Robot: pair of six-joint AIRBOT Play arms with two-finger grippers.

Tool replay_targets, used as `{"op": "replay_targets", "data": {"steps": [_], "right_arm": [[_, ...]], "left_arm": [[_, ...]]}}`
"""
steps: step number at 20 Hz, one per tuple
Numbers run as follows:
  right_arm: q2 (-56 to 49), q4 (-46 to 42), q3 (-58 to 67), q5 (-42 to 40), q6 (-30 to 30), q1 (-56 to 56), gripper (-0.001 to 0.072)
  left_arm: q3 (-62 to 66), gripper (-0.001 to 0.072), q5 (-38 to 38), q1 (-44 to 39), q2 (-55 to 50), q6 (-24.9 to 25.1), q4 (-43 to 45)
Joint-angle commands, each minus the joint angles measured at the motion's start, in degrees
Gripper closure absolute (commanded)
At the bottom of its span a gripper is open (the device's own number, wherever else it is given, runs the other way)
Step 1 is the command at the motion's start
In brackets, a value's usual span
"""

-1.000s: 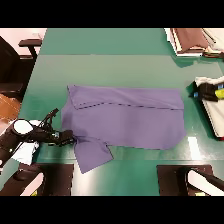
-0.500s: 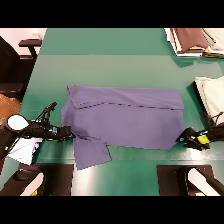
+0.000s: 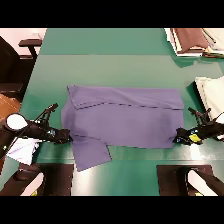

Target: Fold the shirts.

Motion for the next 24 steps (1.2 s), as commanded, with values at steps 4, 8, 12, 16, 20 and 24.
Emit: {"op": "replay_targets", "data": {"steps": [4,8,12,16,20,24], "right_arm": [[11.02,-4.46,4.76,9.81,0.63,1.01,0.0695],[8.72,-4.61,13.42,8.09,2.21,1.64,0.0696],[-4.28,-4.61,23.19,3.04,2.19,5.62,0.0696],[-19.52,-4.44,36.11,0.35,2.21,8.70,0.0695],[-30.75,-3.43,47.41,-0.94,2.21,9.66,0.0695],[-37.99,0.81,55.36,-0.90,2.19,8.81,0.0693]], "left_arm": [[6.45,0.0686,-11.19,0.00,5.79,-0.28,0.24],[13.88,0.0686,-4.74,0.00,3.34,0.68,1.20],[21.44,0.0685,2.73,0.00,-7.06,6.21,1.42],[31.17,0.0683,11.02,0.00,-22.12,11.02,1.66],[37.70,0.0683,19.67,0.00,-33.81,12.31,1.62],[38.64,0.0581,25.90,0.00,-37.79,12.22,1.62]]}}
